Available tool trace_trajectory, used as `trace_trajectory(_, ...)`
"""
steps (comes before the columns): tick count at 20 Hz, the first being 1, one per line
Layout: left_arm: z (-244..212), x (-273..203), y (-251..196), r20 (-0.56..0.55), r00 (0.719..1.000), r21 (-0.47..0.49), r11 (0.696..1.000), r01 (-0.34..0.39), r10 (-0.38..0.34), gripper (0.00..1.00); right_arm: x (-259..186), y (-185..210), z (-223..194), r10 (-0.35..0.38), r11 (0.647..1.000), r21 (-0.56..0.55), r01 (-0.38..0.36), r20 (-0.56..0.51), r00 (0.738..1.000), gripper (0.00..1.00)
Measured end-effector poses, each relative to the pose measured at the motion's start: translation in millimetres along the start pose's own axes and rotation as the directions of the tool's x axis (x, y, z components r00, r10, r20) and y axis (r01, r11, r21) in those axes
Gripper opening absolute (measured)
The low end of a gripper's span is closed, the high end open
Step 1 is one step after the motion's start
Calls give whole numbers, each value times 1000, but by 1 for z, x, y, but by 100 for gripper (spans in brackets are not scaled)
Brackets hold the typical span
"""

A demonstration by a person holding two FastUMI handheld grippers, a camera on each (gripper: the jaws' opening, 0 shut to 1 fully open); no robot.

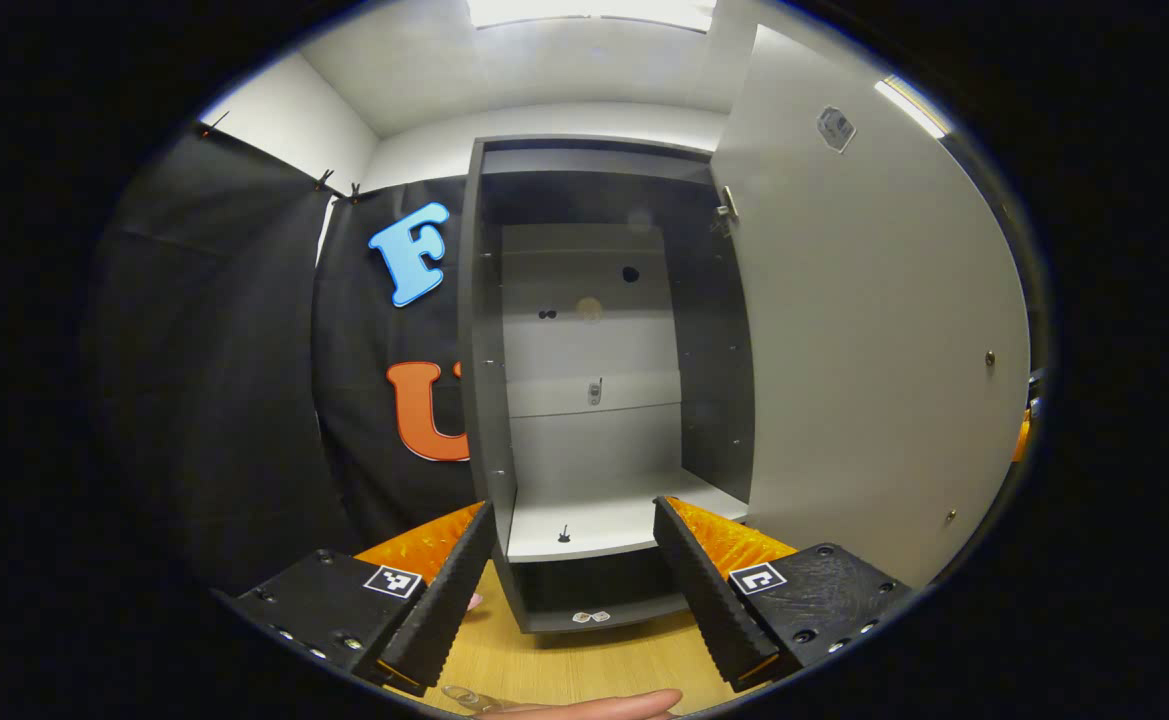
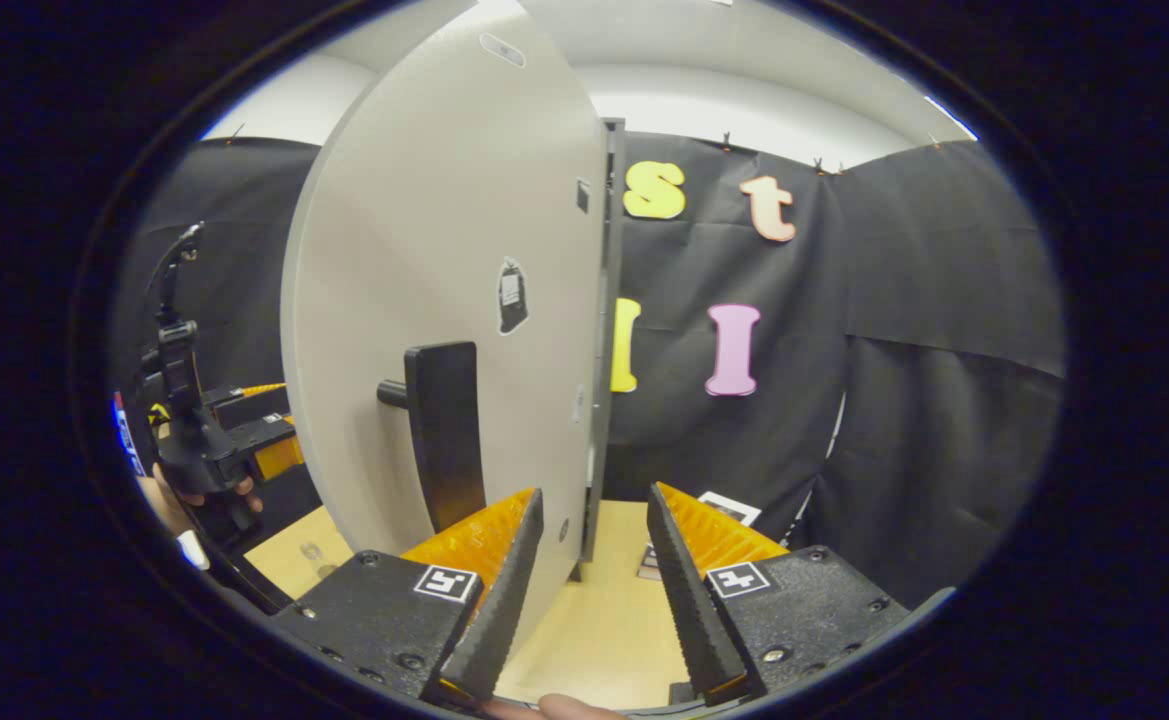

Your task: Open the cabinet door with the right hand, grasp the bottle in the cabinet with the left hand and place it on the coaster, then close the cabinet door with the right hand.

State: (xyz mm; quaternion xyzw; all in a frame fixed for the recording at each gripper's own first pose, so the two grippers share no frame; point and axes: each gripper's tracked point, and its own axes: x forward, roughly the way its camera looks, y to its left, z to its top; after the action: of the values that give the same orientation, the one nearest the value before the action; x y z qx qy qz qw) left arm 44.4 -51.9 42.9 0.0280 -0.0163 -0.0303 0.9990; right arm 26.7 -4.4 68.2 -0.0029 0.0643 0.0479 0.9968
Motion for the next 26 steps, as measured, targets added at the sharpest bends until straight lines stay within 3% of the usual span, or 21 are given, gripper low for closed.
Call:
trace_trajectory(2, -3, -3, 20, 0, 1000, -9, 1000, -25, 25, 96, 13, 17, 5, 17, 1000, -5, -17, 15, 1000, 65)
trace_trajectory(4, -7, -7, 41, -3, 999, -11, 999, -45, 45, 96, 27, 32, 3, 44, 999, 2, -44, 16, 999, 70)
trace_trajectory(5, -9, -8, 50, -5, 998, -10, 998, -58, 58, 96, 33, 38, 4, 49, 999, 1, -49, 15, 999, 65)
trace_trajectory(7, -16, -10, 69, -9, 996, -11, 996, -87, 86, 96, 46, 51, 6, 58, 998, -17, -58, 16, 998, 70)
trace_trajectory(8, -22, -9, 75, -22, 996, -20, 996, -89, 88, 96, 48, 60, 9, 59, 998, -27, -59, 15, 998, 65)
trace_trajectory(11, -29, -13, 94, -40, 995, -43, 995, -94, 92, 96, 48, 88, 16, 62, 997, -49, -62, 13, 998, 65)
trace_trajectory(12, -31, -14, 100, -38, 995, -40, 994, -97, 96, 96, 50, 94, 16, 66, 996, -57, -65, 15, 998, 70)
trace_trajectory(13, -32, -16, 107, -40, 993, -34, 994, -108, 107, 96, 55, 101, 18, 75, 995, -63, -73, 18, 997, 66)
trace_trajectory(15, -38, -19, 119, -51, 989, -24, 990, -142, 141, 96, 66, 111, 16, 101, 992, -75, -100, 12, 995, 75)
trace_trajectory(16, -39, -21, 124, -55, 986, -20, 987, -159, 158, 96, 73, 116, 15, 120, 990, -79, -118, 11, 993, 72)
trace_trajectory(21, -42, -27, 145, -74, 966, 10, 969, -248, 248, 96, 107, 135, 17, 214, 974, -71, -214, -3, 977, 74)
trace_trajectory(26, -42, -42, 164, -87, 924, 55, 928, -369, 373, 96, 147, 151, 15, 316, 946, -67, -316, -17, 949, 74)
